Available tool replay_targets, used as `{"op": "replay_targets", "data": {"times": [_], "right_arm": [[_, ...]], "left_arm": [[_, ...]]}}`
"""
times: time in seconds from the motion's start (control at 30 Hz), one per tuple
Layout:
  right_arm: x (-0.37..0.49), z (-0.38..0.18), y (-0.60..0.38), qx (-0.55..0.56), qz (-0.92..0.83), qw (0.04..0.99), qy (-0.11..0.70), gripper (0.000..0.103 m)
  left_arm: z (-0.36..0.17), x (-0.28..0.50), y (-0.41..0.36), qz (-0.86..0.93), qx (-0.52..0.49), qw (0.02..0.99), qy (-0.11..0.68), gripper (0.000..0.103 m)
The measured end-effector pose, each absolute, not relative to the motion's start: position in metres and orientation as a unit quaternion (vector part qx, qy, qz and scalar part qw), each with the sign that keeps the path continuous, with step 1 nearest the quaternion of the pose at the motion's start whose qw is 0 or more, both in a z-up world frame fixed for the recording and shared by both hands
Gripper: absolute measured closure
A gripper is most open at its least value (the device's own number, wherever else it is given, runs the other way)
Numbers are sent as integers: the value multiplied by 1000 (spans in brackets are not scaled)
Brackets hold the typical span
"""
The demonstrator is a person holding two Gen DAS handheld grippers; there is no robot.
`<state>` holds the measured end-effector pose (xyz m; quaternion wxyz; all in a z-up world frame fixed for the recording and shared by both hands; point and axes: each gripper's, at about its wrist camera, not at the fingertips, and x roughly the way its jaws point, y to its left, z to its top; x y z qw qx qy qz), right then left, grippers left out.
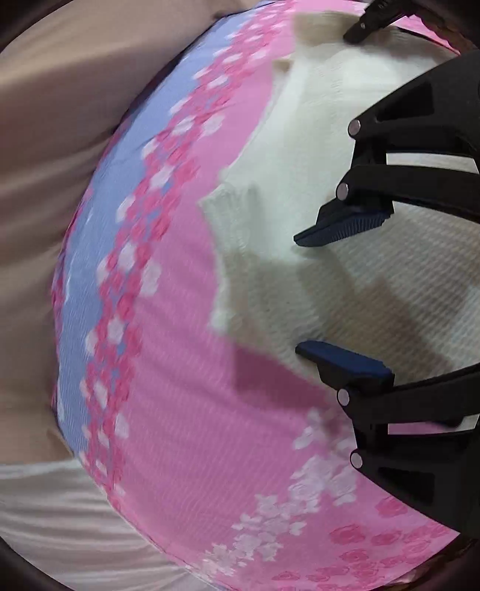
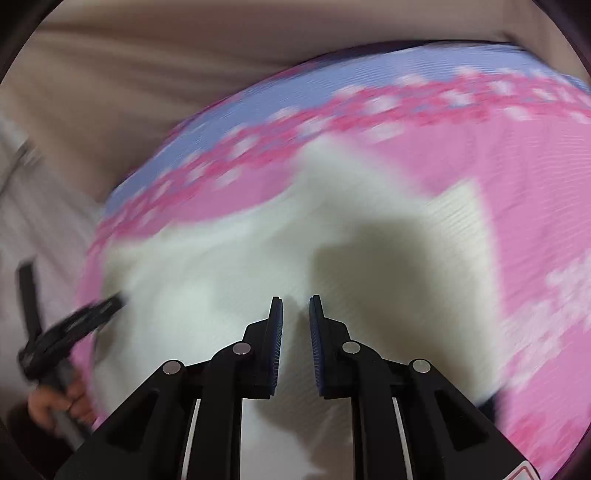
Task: Fold small clothes
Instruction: 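Grasp the sweater hem with both grippers and fold it toward the collar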
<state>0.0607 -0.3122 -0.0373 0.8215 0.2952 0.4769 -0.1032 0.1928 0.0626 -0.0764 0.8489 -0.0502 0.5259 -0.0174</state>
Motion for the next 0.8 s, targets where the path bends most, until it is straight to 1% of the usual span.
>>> {"op": "replay_targets", "data": {"times": [0.03, 0.07, 0.1, 0.13, 0.17, 0.2, 0.23, 0.27, 0.3, 0.33, 0.37, 0.4, 0.43, 0.47, 0.5, 0.57, 0.6, 0.67, 0.73, 0.8], "right_arm": [[55, -42, -335, 324, -130, 811, 469, 101], [47, -46, -355, 361, -135, 798, 464, 103], [41, -42, -362, 376, -127, 797, 456, 103], [35, -33, -364, 366, -130, 804, 451, 101], [31, -25, -361, 347, -133, 815, 445, 89], [27, -15, -357, 325, -134, 827, 438, 69], [25, -9, -353, 310, -139, 836, 431, 57], [27, -7, -350, 296, -145, 841, 429, 42], [34, -10, -348, 283, -149, 840, 438, 41], [46, -17, -350, 277, -150, 837, 448, 41], [58, -25, -348, 269, -143, 830, 468, 46], [68, -31, -342, 262, -131, 826, 481, 77], [79, -37, -334, 252, -118, 824, 493, 98], [79, -26, -332, 249, -115, 834, 480, 95], [75, -12, -334, 253, -113, 848, 451, 96], [69, -4, -347, 264, -128, 854, 429, 96], [71, -14, -356, 268, -137, 844, 444, 96], [77, -52, -371, 283, -143, 808, 497, 97], [73, -54, -374, 291, -133, 812, 488, 99], [65, -40, -377, 329, -129, 807, 472, 93]], "left_arm": [[-76, 199, 71, 5, -47, 849, 526, 49], [-75, 203, 77, 6, -56, 848, 527, 44], [-70, 204, 90, -8, -93, 845, 527, 44], [-66, 204, 97, -14, -110, 846, 521, 45], [-60, 202, 101, -18, -122, 850, 511, 42], [-55, 201, 104, -21, -129, 856, 501, 35], [-54, 201, 103, -21, -129, 857, 499, 33], [-57, 205, 99, -23, -126, 854, 505, 32], [-66, 211, 92, -29, -121, 845, 521, 33], [-75, 217, 85, -39, -116, 836, 535, 36], [-80, 220, 80, -49, -112, 832, 541, 57], [-86, 221, 72, -59, -98, 826, 552, 70], [-86, 222, 69, -55, -90, 826, 553, 71], [-79, 222, 71, -52, -98, 832, 544, 75], [-75, 222, 75, -46, -103, 835, 539, 80], [-78, 225, 81, -34, -104, 833, 542, 83], [-85, 229, 83, -30, -103, 829, 550, 82], [-90, 232, 81, -32, -97, 832, 545, 82], [-89, 236, 77, -28, -83, 832, 547, 80], [-84, 234, 83, -33, -109, 826, 553, 77]]}}
